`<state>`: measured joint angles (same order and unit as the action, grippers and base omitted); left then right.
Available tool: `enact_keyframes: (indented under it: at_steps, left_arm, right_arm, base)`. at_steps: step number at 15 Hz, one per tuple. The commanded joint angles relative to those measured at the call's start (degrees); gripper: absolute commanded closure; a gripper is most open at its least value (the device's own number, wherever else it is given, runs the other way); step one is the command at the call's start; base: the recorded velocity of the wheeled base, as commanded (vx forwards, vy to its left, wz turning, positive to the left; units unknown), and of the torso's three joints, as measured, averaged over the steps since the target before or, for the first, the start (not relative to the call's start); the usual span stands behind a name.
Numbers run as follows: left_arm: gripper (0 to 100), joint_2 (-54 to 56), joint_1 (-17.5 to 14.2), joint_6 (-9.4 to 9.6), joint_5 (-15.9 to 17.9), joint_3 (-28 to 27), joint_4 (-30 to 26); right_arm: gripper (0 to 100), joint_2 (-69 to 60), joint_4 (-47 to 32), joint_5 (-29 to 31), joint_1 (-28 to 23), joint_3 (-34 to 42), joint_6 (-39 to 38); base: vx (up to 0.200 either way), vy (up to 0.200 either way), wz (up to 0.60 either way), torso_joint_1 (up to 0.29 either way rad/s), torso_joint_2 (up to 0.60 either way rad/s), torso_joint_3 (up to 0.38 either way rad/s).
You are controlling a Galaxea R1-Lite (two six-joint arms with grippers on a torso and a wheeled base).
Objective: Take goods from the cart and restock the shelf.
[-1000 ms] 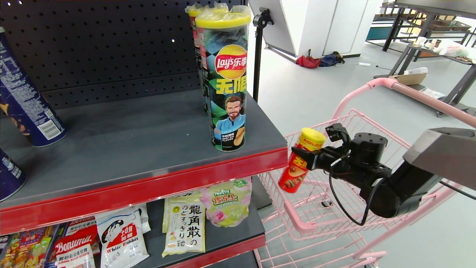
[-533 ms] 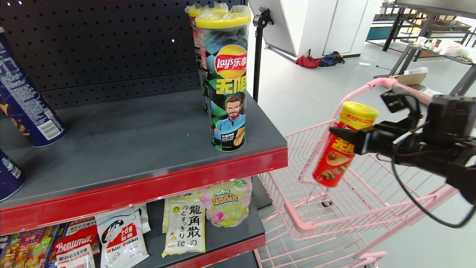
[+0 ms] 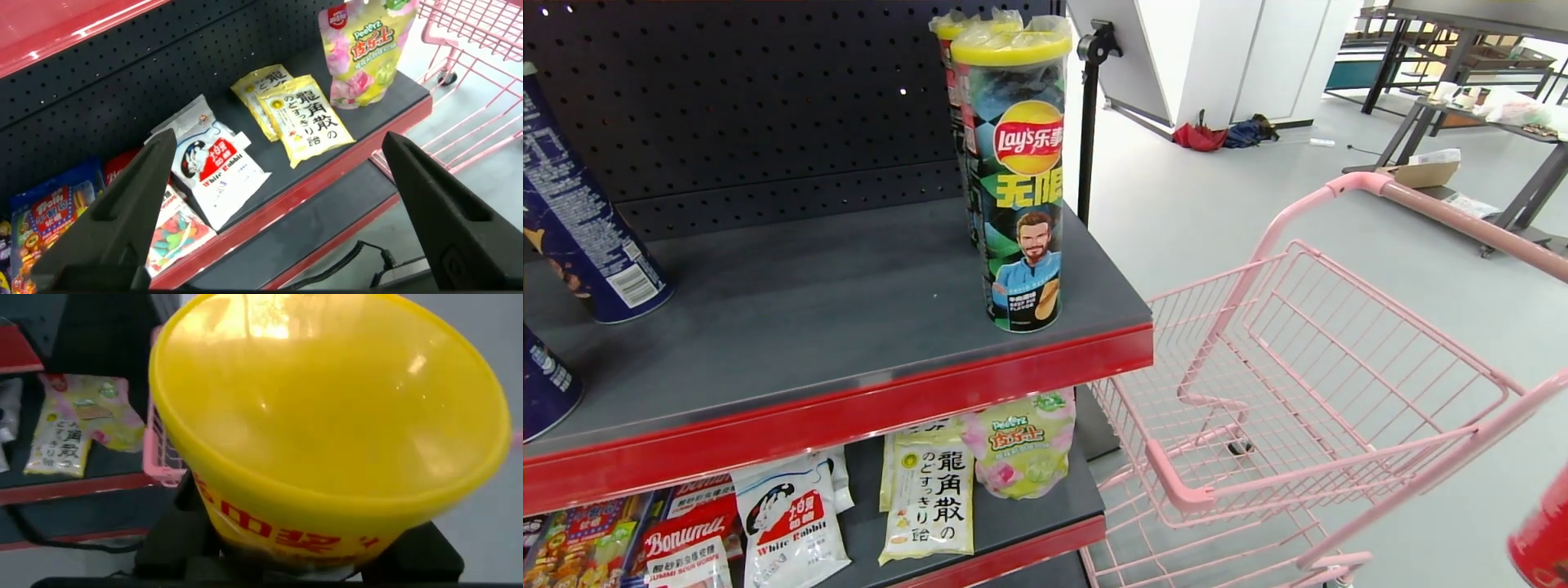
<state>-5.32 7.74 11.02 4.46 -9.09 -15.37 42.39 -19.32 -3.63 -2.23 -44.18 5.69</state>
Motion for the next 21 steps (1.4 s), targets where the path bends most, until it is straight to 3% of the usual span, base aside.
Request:
enact_keyframes:
  at_steps: [1,5,21]
  left_arm:
    - [0,-0.05,-0.01,-0.03,0.02,0.04,-0.01]
    - [0,-0.05,-0.01,-1.0,0.02,0.04,-0.01]
    - [0,-0.05,-0.01,-1.0,0.02,0.04,-0.01]
  right_arm:
    - [100,-12.68,-2.39,3.28,-3.75,4.01,1.07]
    - [100,-13.38,-2.12,3.19,-3.66,5.16,1.69]
    - [100,-10.22,-1.77,3.02,-1.64,6.12,3.36]
  base:
    - [0.0,0.0,0.0,0.0,0.0,0.0]
    - [0.0,0.0,0.0,0.029,-0.09,-0.062]
    - [0.0,0.0,0.04,0.178,-0.47,-0.291]
